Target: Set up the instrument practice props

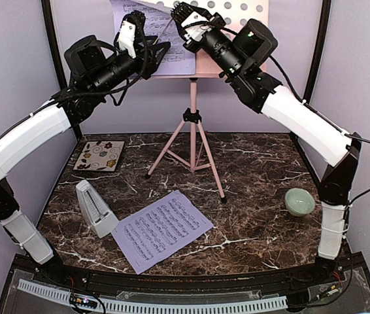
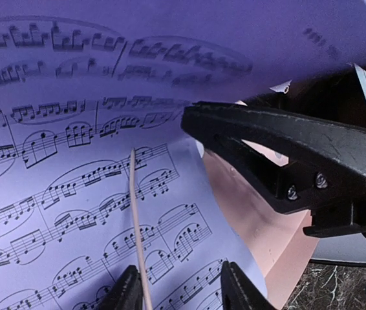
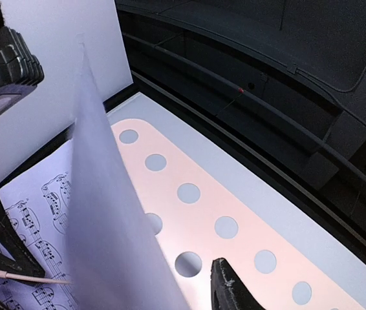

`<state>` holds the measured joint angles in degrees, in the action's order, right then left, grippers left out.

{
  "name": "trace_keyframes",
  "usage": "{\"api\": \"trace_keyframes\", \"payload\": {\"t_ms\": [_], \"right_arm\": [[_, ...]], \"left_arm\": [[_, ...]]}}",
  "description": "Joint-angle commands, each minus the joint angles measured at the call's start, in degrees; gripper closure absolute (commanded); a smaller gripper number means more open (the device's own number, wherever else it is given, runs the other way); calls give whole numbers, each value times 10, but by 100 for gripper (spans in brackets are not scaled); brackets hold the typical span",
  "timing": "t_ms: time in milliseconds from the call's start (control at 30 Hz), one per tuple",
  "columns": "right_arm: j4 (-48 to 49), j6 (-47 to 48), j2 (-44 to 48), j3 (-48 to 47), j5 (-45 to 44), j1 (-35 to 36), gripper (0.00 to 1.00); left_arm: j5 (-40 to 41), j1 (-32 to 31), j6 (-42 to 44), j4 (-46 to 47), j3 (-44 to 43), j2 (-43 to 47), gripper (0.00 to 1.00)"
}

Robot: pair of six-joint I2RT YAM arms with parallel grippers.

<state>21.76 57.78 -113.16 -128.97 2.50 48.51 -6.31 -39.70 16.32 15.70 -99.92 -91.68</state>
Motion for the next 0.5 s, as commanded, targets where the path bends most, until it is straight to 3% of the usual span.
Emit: {"api": "trace_keyframes", "payload": {"t_ms": [0,167,467], "right_arm": [[39,-9,6,7,-22,-4,62],[56,-22,10,7,-35,-5,53],[79,-54,35,28,-53,-6,32]], "left_arm": [[-4,-6,-6,12,9,45,52],[13,-10,-2,12,21,59,34],[54,-17,-7,6,49,97,25]]}}
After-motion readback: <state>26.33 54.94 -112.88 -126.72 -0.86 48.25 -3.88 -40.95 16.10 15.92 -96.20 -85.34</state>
